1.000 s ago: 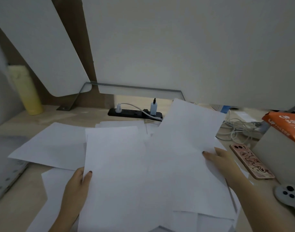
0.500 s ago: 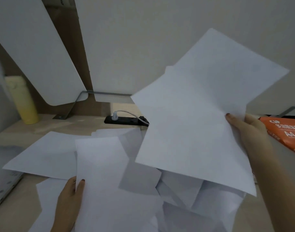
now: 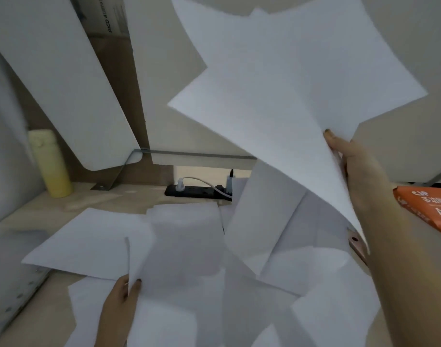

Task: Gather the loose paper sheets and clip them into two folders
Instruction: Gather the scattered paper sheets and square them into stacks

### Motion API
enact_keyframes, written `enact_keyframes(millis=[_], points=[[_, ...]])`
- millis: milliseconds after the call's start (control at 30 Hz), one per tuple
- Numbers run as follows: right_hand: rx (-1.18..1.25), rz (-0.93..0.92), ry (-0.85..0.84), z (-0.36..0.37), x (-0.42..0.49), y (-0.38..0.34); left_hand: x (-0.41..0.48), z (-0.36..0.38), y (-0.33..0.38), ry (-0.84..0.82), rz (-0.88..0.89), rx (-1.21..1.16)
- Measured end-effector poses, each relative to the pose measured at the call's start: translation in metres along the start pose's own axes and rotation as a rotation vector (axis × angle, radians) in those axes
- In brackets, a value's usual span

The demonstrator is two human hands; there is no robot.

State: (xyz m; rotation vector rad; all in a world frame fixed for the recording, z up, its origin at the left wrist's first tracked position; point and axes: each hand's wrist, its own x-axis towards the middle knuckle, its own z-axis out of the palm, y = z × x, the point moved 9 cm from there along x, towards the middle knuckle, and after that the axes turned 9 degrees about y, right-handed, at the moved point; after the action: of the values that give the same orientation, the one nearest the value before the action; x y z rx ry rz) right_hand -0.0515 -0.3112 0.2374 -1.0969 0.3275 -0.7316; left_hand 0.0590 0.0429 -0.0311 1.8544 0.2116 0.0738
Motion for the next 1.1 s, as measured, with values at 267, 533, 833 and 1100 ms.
enact_keyframes(millis=[267, 533, 833, 1100], points=[[-0.224, 0.224, 0.258, -0.108, 0.017, 0.12, -0.001, 0.001, -0.001, -0.041, -0.006, -0.015], [-0.651, 0.381, 0.329, -0.182, 0.001, 0.158, -0.002, 0.0, 0.0, -0.042, 0.029, -0.029], [-0.284, 0.786, 0.185, -0.166, -0.036, 0.211, 0.001, 0.002, -0.004, -0.034, 0.03, -0.012], [-0.152, 0.74, 0.082, -0.131, -0.034, 0.213, -0.002, 0.001, 0.031, 0.054, 0.286, 0.243]])
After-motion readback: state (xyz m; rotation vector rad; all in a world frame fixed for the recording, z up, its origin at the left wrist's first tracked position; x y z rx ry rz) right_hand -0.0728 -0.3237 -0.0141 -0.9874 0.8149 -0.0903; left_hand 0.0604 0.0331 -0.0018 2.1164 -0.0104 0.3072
